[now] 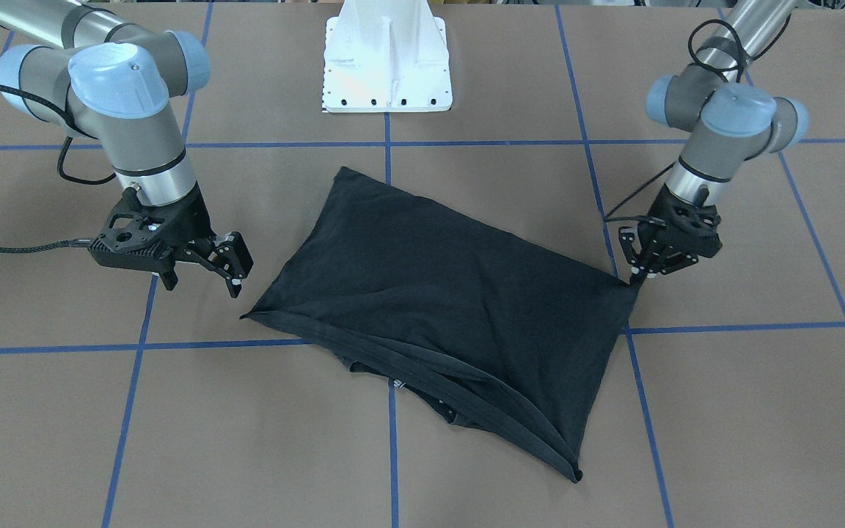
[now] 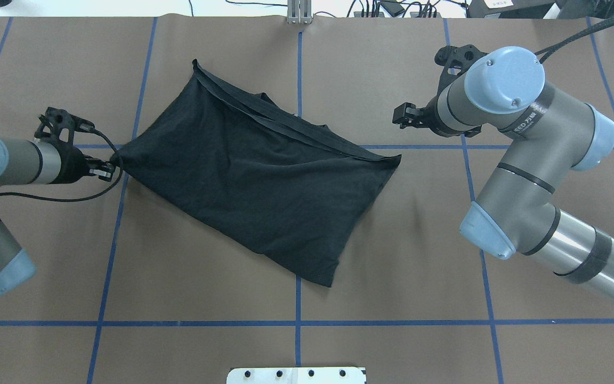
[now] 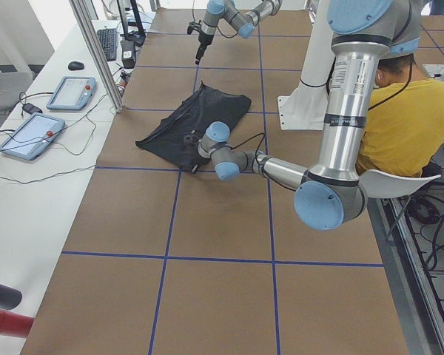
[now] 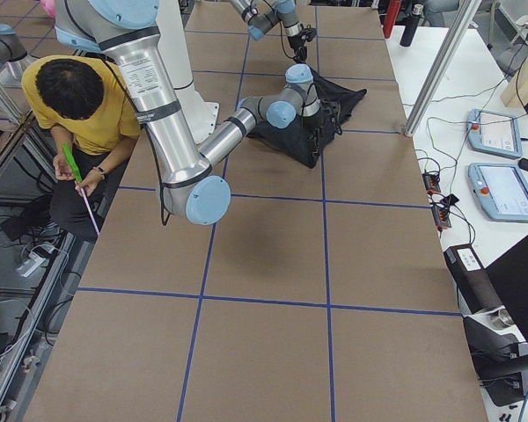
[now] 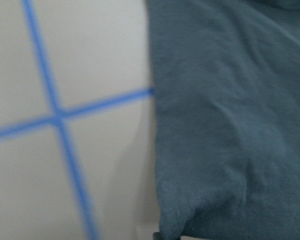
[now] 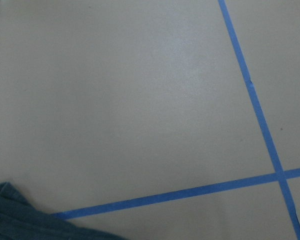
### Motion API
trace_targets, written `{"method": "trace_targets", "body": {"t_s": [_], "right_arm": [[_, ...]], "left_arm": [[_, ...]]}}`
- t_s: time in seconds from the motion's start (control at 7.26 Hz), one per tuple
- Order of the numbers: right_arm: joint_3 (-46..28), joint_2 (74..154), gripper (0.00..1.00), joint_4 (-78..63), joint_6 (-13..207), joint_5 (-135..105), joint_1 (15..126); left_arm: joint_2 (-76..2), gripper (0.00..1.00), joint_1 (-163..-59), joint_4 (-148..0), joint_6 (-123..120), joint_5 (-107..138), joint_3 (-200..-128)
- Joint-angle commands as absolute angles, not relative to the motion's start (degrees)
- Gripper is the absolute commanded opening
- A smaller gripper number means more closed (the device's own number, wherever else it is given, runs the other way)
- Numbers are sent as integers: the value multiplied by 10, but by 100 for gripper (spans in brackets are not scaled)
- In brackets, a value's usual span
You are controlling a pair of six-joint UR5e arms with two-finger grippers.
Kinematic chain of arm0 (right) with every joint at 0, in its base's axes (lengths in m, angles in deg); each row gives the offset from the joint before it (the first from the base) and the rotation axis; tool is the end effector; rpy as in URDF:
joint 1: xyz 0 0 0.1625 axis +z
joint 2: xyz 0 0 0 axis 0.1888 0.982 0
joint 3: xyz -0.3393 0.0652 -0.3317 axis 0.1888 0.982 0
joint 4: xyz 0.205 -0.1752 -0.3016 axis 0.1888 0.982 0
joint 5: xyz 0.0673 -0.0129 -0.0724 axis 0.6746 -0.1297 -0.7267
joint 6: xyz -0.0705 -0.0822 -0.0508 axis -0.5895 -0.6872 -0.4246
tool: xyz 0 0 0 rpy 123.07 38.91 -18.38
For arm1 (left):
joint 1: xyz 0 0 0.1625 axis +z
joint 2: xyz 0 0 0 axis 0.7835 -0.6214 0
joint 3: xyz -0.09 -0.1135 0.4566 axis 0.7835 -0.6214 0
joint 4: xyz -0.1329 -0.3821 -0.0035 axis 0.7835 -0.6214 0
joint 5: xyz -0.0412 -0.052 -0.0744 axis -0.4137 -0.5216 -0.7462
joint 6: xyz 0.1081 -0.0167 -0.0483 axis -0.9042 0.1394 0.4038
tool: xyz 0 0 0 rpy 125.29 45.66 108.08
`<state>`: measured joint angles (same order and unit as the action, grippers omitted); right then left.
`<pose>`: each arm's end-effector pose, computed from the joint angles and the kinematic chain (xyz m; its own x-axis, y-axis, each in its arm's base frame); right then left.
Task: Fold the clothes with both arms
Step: 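Drag the shirt corner with the left gripper while the right gripper releases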
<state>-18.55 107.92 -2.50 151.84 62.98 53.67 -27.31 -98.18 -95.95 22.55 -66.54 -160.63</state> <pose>-0.4110 -0.5306 0.3640 0.6590 0.1813 0.7300 -0.3717 0.9222 0.1066 0.3442 -0.5164 0.5686 0.6869 0.3775 -0.6210 0.0523 0.8266 0.5603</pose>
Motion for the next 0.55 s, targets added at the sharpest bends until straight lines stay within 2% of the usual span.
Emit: {"method": "trace_targets", "body": {"t_s": [0.0, 0.14, 0.28, 0.41], "right_arm": [[-186, 1076, 100, -25, 1519, 628, 530], [-186, 1075, 100, -25, 1520, 628, 526], [-186, 1074, 100, -25, 1522, 626, 523], [-186, 1074, 100, -25, 1523, 626, 520]], "left_arm": [[-426, 0, -1066, -1000, 149, -673, -1376], [-523, 0, -1085, -1013, 136, -671, -1256], [-568, 0, -1093, -1013, 136, -669, -1204], [-580, 0, -1097, -1013, 135, -668, -1187]]}}
